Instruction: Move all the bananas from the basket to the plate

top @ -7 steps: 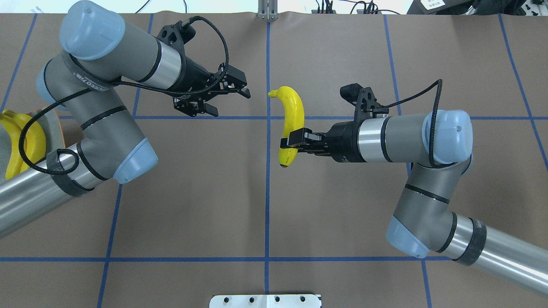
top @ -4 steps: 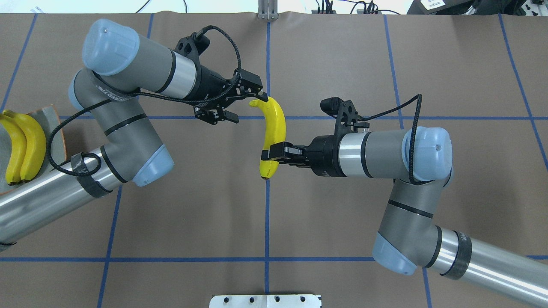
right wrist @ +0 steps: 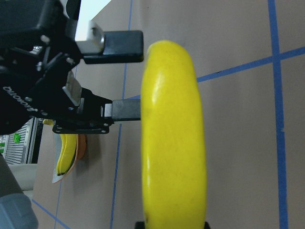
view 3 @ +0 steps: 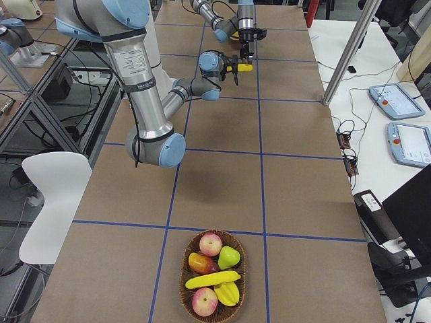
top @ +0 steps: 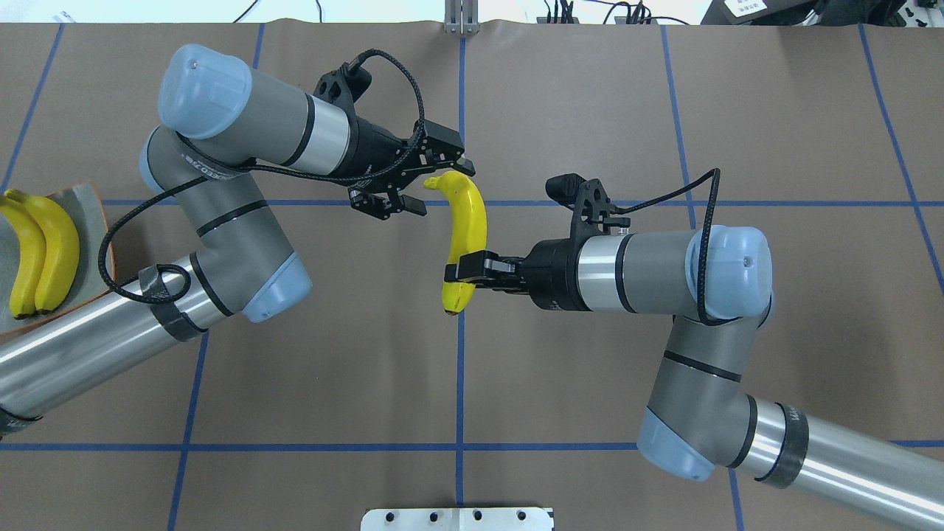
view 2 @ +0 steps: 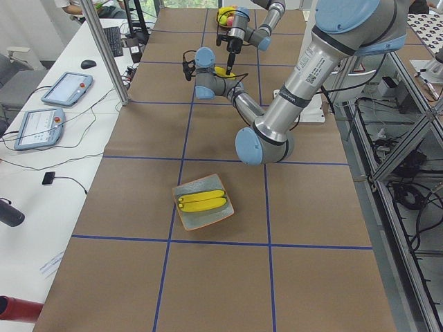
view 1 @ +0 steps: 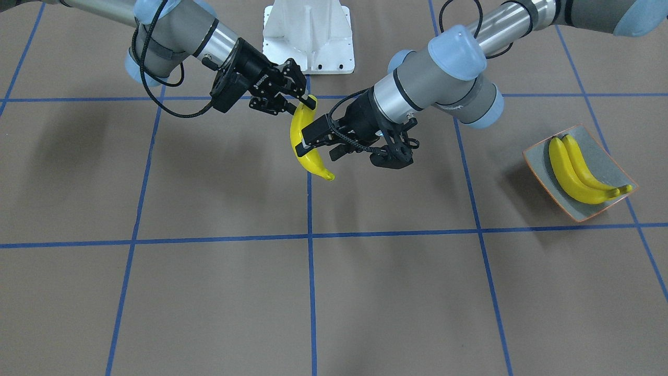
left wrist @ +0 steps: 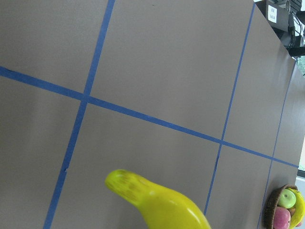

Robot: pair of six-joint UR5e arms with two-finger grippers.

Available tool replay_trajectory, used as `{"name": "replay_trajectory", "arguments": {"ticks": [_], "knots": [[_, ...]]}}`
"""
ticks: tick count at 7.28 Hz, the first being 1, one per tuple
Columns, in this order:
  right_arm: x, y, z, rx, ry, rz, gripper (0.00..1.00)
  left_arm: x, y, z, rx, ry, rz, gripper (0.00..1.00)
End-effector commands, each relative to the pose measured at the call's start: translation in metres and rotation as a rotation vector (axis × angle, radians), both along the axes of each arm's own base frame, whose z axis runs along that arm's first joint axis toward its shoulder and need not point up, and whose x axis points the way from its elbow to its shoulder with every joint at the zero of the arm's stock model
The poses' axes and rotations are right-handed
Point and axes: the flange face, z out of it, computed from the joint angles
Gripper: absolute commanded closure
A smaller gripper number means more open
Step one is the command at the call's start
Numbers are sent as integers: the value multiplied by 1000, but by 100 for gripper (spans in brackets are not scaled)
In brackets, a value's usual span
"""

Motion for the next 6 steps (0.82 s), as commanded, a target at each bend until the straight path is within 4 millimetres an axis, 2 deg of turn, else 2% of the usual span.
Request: {"name": "replay_trajectory", "arguments": {"ticks": [1,2,3,4,5,6], "knots": [[-4,5,-3,2,-3,-6,100,9,8,-6,-7,7,16,1],[-4,4,-4,4,-5,-5,100,8,9,-7,-8,9,16,11],[-4,5,-5,6,-6,-5,100,15,15,-8,-7,9,30,33],[-4,4,-5,10,-3,-4,100,17,18,-9,-9,7,35,99],[-5,4,-3,16,1,-4,100,18,18,-9,-9,7,36,100],[-5,4,-3,21,2,-4,80,18,18,-10,-10,9,36,100]]}}
